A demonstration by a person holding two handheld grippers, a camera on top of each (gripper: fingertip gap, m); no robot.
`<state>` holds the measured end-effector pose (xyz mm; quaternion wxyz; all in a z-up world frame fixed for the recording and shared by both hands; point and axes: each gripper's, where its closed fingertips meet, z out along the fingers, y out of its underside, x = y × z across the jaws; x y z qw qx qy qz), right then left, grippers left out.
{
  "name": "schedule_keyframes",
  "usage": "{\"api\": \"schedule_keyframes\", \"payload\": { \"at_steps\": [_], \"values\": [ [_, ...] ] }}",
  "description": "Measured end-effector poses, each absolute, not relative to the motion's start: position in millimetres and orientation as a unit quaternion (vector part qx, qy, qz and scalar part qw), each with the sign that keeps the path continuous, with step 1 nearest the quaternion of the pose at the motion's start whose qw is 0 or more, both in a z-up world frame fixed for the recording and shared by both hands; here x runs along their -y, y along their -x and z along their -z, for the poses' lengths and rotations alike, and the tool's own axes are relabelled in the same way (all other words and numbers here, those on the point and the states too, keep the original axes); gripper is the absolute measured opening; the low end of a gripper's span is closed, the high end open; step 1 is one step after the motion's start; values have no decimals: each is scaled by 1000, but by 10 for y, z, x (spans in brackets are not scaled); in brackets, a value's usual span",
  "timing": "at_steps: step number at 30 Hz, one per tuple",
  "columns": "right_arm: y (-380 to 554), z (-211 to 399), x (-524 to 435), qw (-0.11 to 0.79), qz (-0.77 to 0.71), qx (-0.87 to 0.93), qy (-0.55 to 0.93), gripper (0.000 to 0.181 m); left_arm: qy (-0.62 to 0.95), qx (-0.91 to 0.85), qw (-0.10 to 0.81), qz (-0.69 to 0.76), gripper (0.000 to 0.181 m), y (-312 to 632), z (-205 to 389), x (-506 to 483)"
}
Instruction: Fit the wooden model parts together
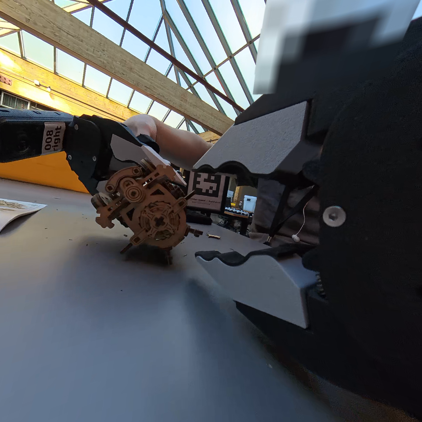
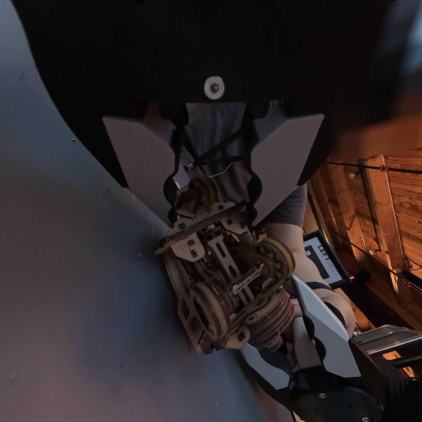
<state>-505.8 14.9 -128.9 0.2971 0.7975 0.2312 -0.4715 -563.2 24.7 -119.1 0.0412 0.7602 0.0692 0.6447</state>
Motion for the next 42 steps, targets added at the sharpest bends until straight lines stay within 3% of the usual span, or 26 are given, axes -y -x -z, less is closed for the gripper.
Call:
{"api": "schedule_keyframes", "payload": {
  "at_steps": [7, 17, 19, 29, 32, 35, 36, 37, 38, 42],
  "values": [
    [5020, 1289, -181, 287, 474, -243, -796, 59, -792, -25, 14, -609, 66, 5679, 1298, -308],
    [5011, 1150, -137, 289, 509, -269, -765, 65, -810, 150, -139, -550, 80, 5698, 1260, -335],
    [4963, 1153, -143, 287, 503, -279, -766, 73, -805, 180, -171, -539, 85, 5662, 1239, -326],
    [4647, 1164, -278, 216, 506, -290, -783, 78, -779, 304, -284, -469, 85, 5620, 1160, -283],
    [4449, 1232, -291, 133, 483, -325, -802, 72, -769, 355, -317, -427, 84, 5631, 1157, -215],
    [4370, 1214, -273, -59, 444, -398, -801, 53, -751, 419, -376, -347, 85, 5645, 1169, -167],
    [4413, 1159, -209, -147, 431, -437, -776, 59, -742, 432, -404, -315, 87, 5652, 1163, -172],
    [4462, 1117, -134, -230, 411, -468, -748, 80, -734, 442, -431, -282, 89, 5661, 1158, -183],
    [4481, 1136, -32, -279, 386, -491, -730, 87, -726, 449, -457, -249, 92, 5671, 1149, -200],
    [4590, 1479, 103, -308, 293, -513, -746, 88, -705, 485, -493, -161, 89, 5645, 1178, -254]
  ]
}}
